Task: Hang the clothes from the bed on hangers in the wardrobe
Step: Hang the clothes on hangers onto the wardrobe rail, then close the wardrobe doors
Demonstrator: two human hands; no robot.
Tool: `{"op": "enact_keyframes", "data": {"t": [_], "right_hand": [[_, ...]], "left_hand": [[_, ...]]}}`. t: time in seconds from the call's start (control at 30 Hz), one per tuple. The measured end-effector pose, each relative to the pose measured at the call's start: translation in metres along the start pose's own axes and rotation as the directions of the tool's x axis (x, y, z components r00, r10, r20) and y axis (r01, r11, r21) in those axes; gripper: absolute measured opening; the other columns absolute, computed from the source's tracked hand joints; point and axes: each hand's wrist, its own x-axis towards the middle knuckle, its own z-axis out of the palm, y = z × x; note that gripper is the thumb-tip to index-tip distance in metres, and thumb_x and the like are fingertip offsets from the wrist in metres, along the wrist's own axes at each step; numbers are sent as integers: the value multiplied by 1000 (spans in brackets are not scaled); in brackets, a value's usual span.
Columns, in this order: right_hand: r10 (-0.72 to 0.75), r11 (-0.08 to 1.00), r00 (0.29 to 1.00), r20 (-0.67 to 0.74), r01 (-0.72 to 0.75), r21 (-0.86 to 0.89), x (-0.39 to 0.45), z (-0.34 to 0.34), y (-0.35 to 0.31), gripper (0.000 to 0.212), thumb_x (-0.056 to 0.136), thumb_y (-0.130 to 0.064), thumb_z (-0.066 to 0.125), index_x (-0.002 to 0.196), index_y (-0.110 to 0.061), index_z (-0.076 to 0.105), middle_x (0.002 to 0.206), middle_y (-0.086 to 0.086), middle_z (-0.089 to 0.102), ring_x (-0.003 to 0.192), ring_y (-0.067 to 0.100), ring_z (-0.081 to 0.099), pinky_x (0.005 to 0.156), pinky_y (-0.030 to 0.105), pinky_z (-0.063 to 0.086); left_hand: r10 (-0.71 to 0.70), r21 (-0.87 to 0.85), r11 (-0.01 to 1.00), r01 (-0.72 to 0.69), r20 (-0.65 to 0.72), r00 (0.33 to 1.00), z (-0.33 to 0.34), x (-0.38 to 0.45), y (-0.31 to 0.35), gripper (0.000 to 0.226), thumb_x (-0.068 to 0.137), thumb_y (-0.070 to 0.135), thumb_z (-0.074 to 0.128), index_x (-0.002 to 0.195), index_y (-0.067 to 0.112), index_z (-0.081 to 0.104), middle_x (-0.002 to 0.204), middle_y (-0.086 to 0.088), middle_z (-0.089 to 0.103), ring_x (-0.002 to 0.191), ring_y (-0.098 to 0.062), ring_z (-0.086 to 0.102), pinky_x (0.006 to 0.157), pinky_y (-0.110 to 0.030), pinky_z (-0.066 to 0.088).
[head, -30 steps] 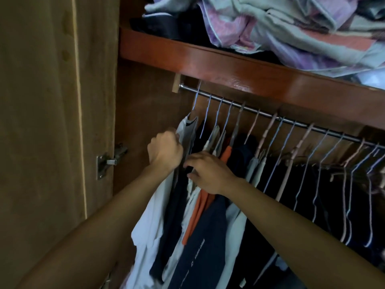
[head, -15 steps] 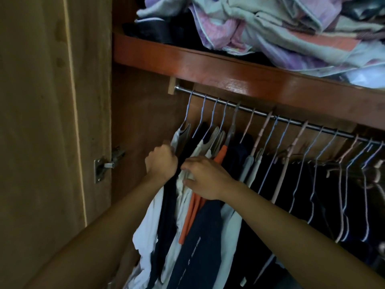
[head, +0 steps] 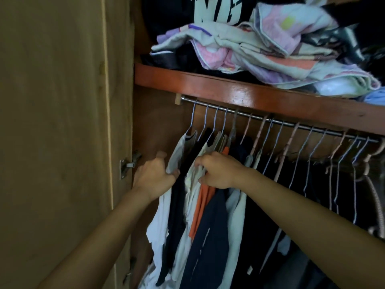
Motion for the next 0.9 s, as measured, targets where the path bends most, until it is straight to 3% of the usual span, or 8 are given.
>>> {"op": "enact_keyframes", "data": {"t": [0.17,0.37,0.43,0.53,0.63,0.8,0.9], "right_hand": [[-18,997,1000,22,20,-78,-27,-17,-41,48,89,-23,67,135,-16,54,128,7,55,116,25,54,89,40,52],[-79,982,997,10,79,-169,-61,-37,-94,49,91,-26,67,137,-16,52,127,5,55,114,23,54,80,31,44],[-110,976,994,2,108,-188,-73,-44,-111,47,92,-26,66,135,-18,52,124,3,55,111,22,53,76,30,41],[-168,960,986,0,164,-225,-89,-58,-137,45,90,-28,67,132,-18,54,121,3,56,113,23,53,84,42,51],[-236,941,972,-12,225,-252,-104,-73,-163,46,92,-30,67,134,-20,52,123,1,56,115,21,51,89,43,50],[-430,856,900,-71,382,-349,-119,-93,-209,45,91,-30,65,133,-21,53,119,-2,57,114,20,49,92,41,48],[-565,772,817,-119,472,-426,-124,-100,-239,45,89,-31,66,131,-21,53,119,-2,57,113,21,50,94,42,47]], "left_hand": [[13,-53,999,-13,10,1000,-26,-54,-6,68,84,55,61,139,23,39,86,-5,62,95,-31,64,69,-34,46],[56,-164,985,-60,-30,998,-68,-118,-8,65,88,48,63,143,23,39,126,-3,62,115,-25,59,82,-27,44],[62,-181,981,-72,-58,996,-83,-140,-10,64,89,49,62,143,25,39,123,0,64,114,-22,60,85,-30,48],[57,-196,978,-75,-96,994,-105,-172,-12,61,88,52,61,142,30,40,124,3,64,116,-21,60,95,-37,49],[54,-220,971,-89,-162,985,-124,-203,-12,57,90,51,60,140,31,42,112,5,69,105,-18,65,88,-33,50],[43,-225,968,-115,-304,952,-150,-259,-9,51,91,42,61,137,27,45,99,13,63,96,-15,66,79,-28,48],[20,-213,970,-113,-394,919,-162,-284,-12,48,90,35,65,134,24,49,111,13,61,98,-11,62,86,-32,51]]}}
